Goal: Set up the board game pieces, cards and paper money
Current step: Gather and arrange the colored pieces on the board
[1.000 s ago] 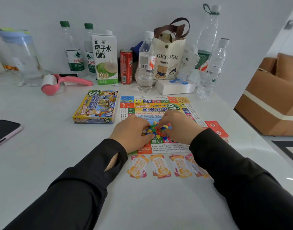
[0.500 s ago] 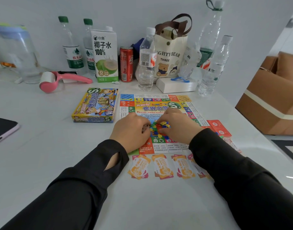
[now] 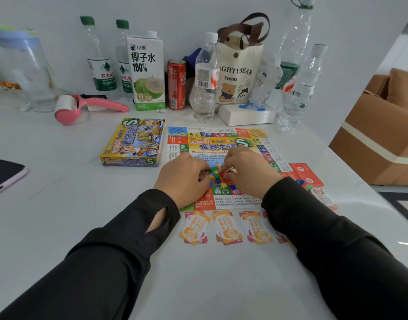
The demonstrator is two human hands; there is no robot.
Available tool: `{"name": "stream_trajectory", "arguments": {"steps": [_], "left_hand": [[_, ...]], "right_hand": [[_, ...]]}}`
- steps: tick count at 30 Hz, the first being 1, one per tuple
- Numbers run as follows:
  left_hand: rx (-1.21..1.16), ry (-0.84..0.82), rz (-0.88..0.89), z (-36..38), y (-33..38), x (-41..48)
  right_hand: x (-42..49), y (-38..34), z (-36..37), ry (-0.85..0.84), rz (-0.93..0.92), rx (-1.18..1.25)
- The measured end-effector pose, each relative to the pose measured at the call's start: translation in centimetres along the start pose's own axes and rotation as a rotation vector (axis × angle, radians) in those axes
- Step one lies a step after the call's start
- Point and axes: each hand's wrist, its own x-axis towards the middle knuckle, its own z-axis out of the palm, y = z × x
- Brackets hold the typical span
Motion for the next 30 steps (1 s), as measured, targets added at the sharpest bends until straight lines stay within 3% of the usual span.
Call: {"name": "stream_trajectory", "arguments": {"steps": [8, 14, 25, 30], "left_hand": [[0.010, -0.003, -0.011, -0.1, 0.1, -0.1], [0.035, -0.013, 0.045, -0.6, 0.5, -0.4], [-0.085, 0.188, 0.276, -1.5, 0.7, -0.8], [-0.082, 0.099, 0.291, -2.7, 2.7, -0.8]], "right_hand": [[0.0, -0.1, 0.1, 0.032, 0.012, -0.025], [-0.5, 0.3, -0.4, 0.110, 0.086, 0.116], [-4.6, 1.9, -1.8, 0.273, 0.197, 0.302], [-7.1, 4.0, -3.0, 0.321, 0.270, 0.322]]}}
